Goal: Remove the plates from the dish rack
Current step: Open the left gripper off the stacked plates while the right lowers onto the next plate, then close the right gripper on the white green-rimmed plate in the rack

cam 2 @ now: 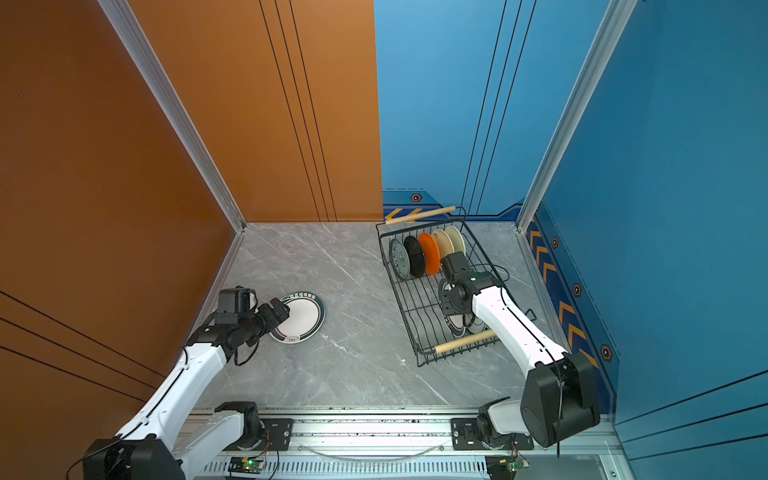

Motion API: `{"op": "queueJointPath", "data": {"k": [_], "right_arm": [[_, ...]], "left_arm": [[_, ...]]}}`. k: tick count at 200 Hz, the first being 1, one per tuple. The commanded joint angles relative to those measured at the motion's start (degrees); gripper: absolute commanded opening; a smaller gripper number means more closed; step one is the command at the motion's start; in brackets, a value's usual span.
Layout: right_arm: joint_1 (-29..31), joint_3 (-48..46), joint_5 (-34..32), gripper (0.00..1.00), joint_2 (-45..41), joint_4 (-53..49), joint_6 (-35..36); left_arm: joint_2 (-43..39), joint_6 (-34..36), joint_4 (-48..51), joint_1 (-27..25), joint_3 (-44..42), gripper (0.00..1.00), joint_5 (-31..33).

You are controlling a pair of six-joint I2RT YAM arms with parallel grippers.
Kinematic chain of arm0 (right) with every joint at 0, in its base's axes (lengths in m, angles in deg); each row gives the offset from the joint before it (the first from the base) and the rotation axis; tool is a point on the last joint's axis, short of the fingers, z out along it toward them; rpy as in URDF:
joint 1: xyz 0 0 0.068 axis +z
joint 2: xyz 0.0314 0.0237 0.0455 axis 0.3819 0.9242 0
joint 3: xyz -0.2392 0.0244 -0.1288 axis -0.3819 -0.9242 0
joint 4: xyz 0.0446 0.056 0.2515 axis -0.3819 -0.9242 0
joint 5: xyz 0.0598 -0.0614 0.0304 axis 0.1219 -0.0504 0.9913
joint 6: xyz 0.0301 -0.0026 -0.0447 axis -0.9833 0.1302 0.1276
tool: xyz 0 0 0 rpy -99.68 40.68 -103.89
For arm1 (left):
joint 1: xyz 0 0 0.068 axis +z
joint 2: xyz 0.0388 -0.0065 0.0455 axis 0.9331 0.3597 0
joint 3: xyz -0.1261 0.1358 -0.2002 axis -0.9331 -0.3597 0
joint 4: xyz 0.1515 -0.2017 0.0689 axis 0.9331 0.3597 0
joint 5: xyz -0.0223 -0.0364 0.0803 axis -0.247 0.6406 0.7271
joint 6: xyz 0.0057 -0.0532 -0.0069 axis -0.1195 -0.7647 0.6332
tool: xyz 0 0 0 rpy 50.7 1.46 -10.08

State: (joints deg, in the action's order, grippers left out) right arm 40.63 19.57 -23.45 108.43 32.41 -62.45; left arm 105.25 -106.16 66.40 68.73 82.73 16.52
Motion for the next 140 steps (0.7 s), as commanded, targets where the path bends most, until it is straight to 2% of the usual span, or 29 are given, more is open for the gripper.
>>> {"op": "queueJointPath", "data": {"k": [1,25,61,98,140], "right_arm": [[-0.3,-1.0,1.2,0.38,0.4,0.9,0.1],[-0.3,-1.0,1.4,0.3,0.2,0.9,0.2],[-0.3,-0.8,1.7,0.21,-0.5,0.9,0.3],[-0.3,-0.4,1.7,0.12,-2.1,0.9,0.5],[-0.3,1.8,1.2,0.09,-3.9,-0.8,1.0]], "left_arm": [[-1.4,0.6,0.8,-1.9,1.8,0.98,0.4],[-1.7,-0.7,0.8,-4.6,2.5,0.98,3.4],[-2.0,-3.3,0.5,-10.0,2.3,0.98,12.4],[1.5,-5.7,0.1,-10.7,2.9,0.98,10.1],[2.9,-1.9,-0.8,-11.1,4.6,0.98,8.2]]}}
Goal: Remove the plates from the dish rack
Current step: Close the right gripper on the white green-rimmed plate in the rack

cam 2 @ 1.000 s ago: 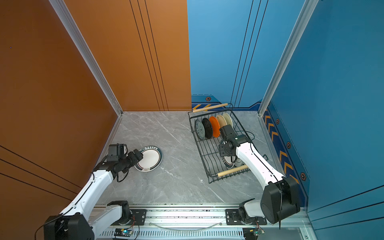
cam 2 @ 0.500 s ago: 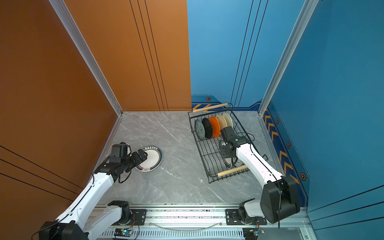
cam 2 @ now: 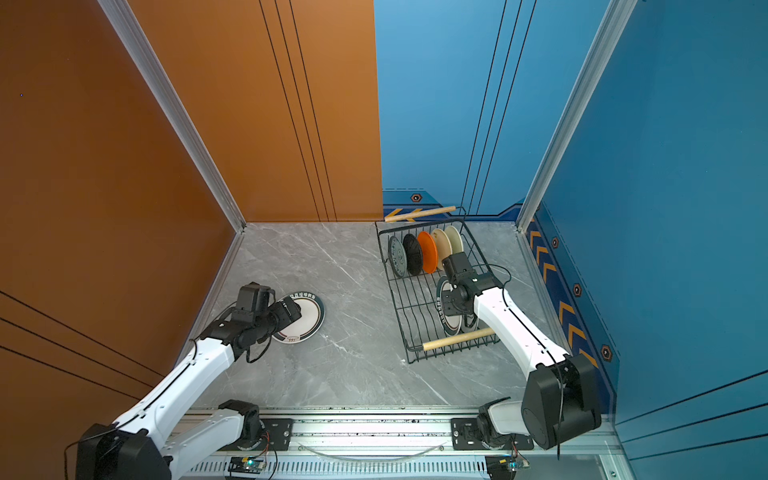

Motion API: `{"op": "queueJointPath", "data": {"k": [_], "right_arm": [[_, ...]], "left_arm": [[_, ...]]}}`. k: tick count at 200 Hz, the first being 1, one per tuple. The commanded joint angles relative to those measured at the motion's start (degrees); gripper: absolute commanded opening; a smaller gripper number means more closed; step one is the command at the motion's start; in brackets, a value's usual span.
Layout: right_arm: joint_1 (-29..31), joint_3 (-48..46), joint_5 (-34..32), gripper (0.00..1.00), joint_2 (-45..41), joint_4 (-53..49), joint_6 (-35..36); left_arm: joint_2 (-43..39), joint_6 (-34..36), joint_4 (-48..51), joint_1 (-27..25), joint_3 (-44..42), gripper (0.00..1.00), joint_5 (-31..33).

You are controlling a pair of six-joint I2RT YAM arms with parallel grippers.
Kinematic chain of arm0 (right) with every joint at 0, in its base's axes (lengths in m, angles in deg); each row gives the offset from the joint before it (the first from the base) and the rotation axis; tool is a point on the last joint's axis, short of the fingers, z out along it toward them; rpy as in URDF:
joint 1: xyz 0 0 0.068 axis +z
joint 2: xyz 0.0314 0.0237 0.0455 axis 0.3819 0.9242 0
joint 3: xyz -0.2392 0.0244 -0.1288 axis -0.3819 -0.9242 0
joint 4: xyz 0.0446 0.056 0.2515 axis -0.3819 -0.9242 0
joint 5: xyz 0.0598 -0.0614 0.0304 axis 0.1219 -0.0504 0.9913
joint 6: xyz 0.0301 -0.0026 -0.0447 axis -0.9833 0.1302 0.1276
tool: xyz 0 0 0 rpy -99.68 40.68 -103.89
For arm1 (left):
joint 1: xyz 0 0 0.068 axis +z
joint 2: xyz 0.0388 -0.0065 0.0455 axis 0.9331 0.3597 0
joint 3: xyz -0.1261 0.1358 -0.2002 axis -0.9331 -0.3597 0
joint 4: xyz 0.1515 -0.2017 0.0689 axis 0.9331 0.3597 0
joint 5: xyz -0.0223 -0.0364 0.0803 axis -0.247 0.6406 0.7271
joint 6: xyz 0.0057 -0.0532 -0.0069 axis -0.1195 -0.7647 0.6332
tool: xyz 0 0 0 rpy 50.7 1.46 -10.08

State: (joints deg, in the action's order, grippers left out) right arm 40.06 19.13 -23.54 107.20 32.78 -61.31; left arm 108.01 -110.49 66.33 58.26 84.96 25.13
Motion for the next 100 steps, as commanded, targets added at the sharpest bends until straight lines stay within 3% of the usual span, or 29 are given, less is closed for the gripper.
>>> {"op": "queueJointPath", "data": {"k": [1,28,66,100], "right_arm": [[0.3,2.3,1.3,0.09,-2.7,-1.2,-0.1],[0.3,5.3,1.0,0.09,-4.0,-2.8,0.4],[1.1,10.1,-1.6,0.08,-7.5,-3.3,1.7],[2.9,8.1,-2.3,0.1,-15.3,8.0,4.6]], "left_arm": [[0.0,2.6,-0.8,-0.6,2.4,0.98,-0.5],[-2.2,6.0,-2.8,-1.5,2.0,0.98,-1.1],[-5.5,8.5,-2.8,-4.2,1.5,0.98,4.7],[-7.2,9.2,-2.9,-4.5,2.1,0.98,4.7]]}}
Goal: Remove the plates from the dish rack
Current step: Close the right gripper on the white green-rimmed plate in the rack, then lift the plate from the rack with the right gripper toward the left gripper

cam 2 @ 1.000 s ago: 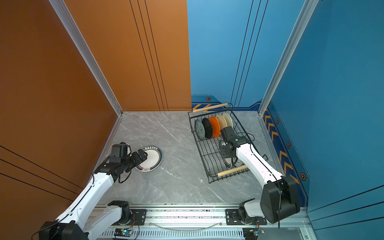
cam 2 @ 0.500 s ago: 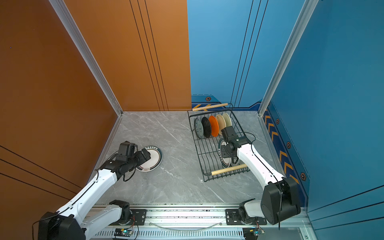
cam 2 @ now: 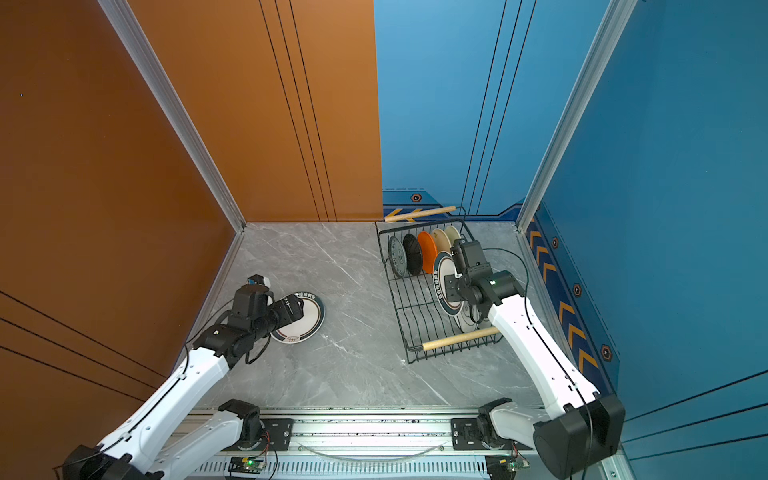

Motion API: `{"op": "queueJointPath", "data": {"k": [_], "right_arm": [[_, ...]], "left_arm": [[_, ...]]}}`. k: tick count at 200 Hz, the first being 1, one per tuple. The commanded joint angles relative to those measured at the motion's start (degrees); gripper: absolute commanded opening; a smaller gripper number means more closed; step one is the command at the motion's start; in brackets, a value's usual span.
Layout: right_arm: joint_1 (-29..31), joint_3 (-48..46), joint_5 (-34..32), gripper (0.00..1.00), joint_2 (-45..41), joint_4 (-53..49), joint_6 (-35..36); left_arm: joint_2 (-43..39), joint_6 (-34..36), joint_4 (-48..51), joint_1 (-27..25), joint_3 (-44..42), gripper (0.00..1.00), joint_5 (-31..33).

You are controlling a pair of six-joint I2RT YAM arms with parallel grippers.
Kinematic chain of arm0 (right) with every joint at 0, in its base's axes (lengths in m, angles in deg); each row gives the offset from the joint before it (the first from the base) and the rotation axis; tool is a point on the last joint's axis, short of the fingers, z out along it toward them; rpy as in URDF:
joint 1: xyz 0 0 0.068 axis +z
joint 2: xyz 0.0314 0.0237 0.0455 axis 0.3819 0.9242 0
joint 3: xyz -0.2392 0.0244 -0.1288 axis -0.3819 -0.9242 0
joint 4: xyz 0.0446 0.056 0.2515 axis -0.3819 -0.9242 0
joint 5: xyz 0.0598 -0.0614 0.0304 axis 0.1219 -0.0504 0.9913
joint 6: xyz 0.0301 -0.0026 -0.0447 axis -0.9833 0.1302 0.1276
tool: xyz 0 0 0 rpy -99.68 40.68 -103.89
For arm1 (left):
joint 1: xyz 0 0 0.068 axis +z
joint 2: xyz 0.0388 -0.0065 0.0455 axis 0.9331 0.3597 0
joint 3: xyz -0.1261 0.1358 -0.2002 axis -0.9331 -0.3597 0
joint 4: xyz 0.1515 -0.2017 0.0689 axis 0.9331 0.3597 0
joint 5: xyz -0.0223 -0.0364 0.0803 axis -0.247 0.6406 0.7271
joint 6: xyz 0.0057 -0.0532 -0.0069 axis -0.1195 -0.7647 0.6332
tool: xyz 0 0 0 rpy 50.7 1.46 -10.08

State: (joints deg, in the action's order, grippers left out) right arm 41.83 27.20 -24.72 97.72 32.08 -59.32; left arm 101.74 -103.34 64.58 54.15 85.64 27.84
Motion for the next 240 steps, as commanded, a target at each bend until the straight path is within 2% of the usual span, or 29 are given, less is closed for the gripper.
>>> {"op": "queueJointPath", "data": {"k": [1,40,65,93,122,147,219,240], "right_arm": [[1.1,-0.1,-1.0,0.1,-6.1,9.2,2.6],[1.9,-7.9,5.4,0.09,-13.7,28.4,-2.3],[1.9,-12.3,10.2,0.08,-14.6,38.9,-10.7],[1.9,-15.2,16.4,0.07,-11.9,48.0,-21.6],[1.6,-13.6,21.3,0.06,-7.6,47.2,-33.5],[1.6,-11.1,26.7,0.06,-3.8,43.7,-39.6],[3.7,-9.6,39.2,0.07,7.2,47.9,-44.6],[5.0,-9.3,42.2,0.07,9.8,50.5,-45.7]], "left_arm": [[-0.8,2.0,-1.3,-0.4,1.5,0.98,1.9],[1.2,1.4,-5.4,-1.1,3.2,0.98,-4.4],[2.8,0.3,-10.0,-2.7,4.1,0.98,-6.0],[5.7,-0.3,-14.9,-5.0,6.3,0.98,-7.9],[9.2,-2.5,-20.4,-6.6,7.1,0.98,-11.8],[12.4,-4.8,-26.1,-7.2,7.0,0.98,-16.4],[18.5,-8.2,-33.2,-9.7,9.5,1.0,-24.1],[19.1,-8.9,-34.7,-9.7,9.5,0.97,-25.5]]}}
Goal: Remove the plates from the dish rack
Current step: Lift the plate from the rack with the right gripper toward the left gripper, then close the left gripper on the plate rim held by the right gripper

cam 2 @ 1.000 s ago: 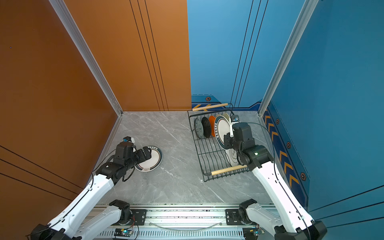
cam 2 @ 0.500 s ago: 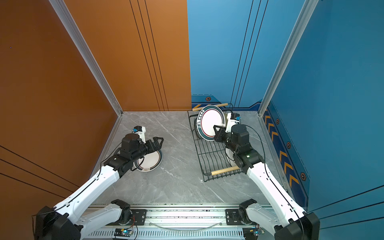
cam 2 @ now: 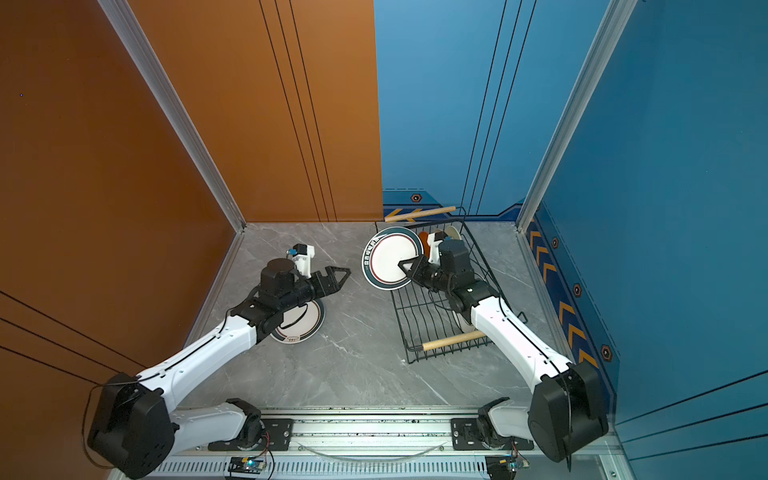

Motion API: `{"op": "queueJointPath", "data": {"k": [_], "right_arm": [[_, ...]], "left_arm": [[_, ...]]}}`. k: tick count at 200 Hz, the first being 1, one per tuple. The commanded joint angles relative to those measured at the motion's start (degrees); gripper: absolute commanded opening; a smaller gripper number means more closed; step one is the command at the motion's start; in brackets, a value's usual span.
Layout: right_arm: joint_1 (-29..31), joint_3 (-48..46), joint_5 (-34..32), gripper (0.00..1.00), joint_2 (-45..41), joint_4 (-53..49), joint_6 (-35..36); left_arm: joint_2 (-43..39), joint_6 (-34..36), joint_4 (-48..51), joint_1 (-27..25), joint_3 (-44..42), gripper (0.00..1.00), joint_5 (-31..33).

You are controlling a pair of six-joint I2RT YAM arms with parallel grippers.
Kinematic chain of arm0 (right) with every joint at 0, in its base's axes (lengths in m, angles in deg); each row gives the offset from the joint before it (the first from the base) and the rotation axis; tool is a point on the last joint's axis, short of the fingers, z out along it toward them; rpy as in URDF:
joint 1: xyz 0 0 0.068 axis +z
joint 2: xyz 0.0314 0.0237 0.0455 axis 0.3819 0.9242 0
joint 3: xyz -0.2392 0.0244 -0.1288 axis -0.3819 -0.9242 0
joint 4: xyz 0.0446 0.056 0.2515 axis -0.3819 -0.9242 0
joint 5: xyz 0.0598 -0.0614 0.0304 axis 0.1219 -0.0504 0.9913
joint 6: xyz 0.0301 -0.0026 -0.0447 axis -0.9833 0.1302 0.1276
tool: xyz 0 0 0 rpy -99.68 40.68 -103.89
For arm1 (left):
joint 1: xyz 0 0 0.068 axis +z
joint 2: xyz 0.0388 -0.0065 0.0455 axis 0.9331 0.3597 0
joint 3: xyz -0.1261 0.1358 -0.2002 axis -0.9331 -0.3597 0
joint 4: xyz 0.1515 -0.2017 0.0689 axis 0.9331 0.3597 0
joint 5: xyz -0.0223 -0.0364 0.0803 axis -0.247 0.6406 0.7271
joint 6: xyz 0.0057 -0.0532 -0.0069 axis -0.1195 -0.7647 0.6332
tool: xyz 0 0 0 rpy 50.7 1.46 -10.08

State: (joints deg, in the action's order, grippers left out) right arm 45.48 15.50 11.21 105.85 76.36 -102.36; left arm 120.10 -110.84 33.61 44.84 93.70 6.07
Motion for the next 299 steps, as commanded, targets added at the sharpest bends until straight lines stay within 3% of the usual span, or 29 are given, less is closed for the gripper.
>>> {"op": "queueJointPath", "data": {"k": [1,68,158,196,211,243,259,276,299], "right_arm": [[1.4,2.3,6.4,0.07,1.7,6.4,-2.7],[3.8,1.7,15.2,0.09,7.1,17.2,-9.1],[5.7,3.6,16.4,0.22,9.4,16.1,-6.4],[6.0,4.9,16.4,0.27,11.0,15.6,-5.8],[6.1,5.0,16.3,0.34,11.5,16.0,-5.9],[6.2,6.7,16.0,0.57,12.2,14.8,-4.8],[6.2,7.6,15.3,0.63,12.1,12.7,-3.1],[6.2,9.8,12.6,0.74,11.2,5.2,2.6],[6.3,13.6,3.6,0.91,8.8,-10.2,13.6]], "left_arm": [[0.8,-1.5,-3.8,-0.5,1.5,0.97,-3.8],[3.4,-2.6,-5.7,-0.5,1.5,0.87,-6.6],[4.3,-4.0,-7.4,-0.4,0.9,0.34,-10.0],[3.8,-4.6,-8.0,0.3,0.1,0.2,-11.7],[3.2,-5.2,-8.1,0.9,-0.5,0.08,-12.0],[1.8,-6.1,-7.3,3.2,-1.9,0.03,-13.1],[0.5,-5.7,-4.9,4.7,-2.1,0.01,-13.1],[-1.6,-4.5,-0.4,6.3,-2.2,0.0,-12.2],[-5.7,-2.8,5.6,9.6,-2.8,0.0,-11.0]]}}
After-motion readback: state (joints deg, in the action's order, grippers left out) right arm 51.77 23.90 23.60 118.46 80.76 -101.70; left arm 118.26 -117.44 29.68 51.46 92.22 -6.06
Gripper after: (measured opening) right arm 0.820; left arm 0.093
